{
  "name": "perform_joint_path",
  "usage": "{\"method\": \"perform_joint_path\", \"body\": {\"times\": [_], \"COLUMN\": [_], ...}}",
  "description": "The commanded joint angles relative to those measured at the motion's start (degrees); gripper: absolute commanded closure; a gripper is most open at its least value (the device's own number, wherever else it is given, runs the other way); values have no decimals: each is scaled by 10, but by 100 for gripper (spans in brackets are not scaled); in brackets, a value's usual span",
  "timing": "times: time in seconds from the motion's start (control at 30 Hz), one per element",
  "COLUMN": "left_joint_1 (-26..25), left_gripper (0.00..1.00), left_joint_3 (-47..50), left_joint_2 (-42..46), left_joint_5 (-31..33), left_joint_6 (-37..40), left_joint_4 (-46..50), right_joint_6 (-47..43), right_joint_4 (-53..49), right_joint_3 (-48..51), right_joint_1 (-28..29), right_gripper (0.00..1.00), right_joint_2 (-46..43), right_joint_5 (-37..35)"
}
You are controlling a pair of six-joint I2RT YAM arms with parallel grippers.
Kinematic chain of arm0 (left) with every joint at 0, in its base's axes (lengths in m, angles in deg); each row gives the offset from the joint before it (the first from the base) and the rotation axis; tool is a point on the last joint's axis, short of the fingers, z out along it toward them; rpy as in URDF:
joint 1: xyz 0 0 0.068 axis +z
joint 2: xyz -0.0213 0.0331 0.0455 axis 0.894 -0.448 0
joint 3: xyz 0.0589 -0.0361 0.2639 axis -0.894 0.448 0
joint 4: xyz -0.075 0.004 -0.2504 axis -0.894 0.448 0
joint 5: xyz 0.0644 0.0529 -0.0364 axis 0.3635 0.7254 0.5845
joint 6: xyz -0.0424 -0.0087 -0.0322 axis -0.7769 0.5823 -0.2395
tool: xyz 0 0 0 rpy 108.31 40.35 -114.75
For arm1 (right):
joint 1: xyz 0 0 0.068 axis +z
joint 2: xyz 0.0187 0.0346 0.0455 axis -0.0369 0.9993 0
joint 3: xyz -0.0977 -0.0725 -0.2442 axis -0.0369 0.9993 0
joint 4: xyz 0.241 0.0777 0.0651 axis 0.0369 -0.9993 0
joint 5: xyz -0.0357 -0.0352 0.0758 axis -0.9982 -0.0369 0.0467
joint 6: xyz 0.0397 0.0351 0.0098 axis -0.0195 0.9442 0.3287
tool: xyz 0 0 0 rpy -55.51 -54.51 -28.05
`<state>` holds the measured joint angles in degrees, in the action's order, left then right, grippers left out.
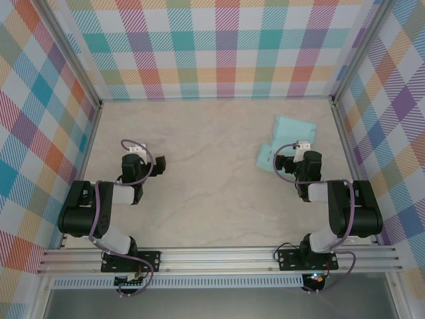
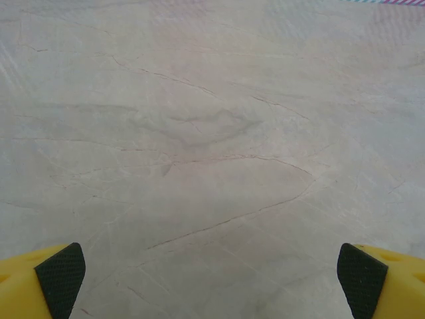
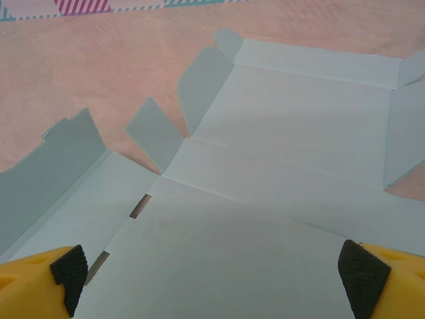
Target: Fold the paper box
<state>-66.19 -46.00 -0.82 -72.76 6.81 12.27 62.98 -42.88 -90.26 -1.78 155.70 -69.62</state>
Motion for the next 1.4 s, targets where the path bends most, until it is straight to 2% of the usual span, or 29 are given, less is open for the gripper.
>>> {"method": "perform_joint_path", "body": {"times": [0.0, 0.87, 0.93, 1.0, 1.1, 1.2, 1.27, 1.37], "left_joint_1": [1, 1, 2, 2, 0, -1, -1, -1], "left_gripper": [0, 0, 0, 0, 0, 0, 0, 0], "left_joint_3": [-3, -3, -1, -10, -30, -60, -103, -173], "left_joint_2": [-2, -2, 4, 58, 150, 230, 260, 256], "left_joint_5": [6, 6, 22, 50, 41, 31, 23, 43], "left_joint_6": [-1, -2, -8, -19, -22, -50, -62, -126], "left_joint_4": [-17, -17, -19, 36, 128, 210, 296, 416], "right_joint_6": [-1, 0, 8, 38, 63, 150, 185, 243], "right_joint_4": [6, 6, 7, -59, -163, -367, -490, -594], "right_joint_3": [-12, -12, -10, -23, -43, -126, -191, -237], "right_joint_1": [-3, -3, -3, -3, -3, -4, -4, -6], "right_gripper": [0, 0, 0, 0, 0, 0, 0, 0], "right_joint_2": [-7, -7, -15, -63, -154, -225, -237, -232], "right_joint_5": [10, 10, -8, -81, -104, -139, -157, -196]}}
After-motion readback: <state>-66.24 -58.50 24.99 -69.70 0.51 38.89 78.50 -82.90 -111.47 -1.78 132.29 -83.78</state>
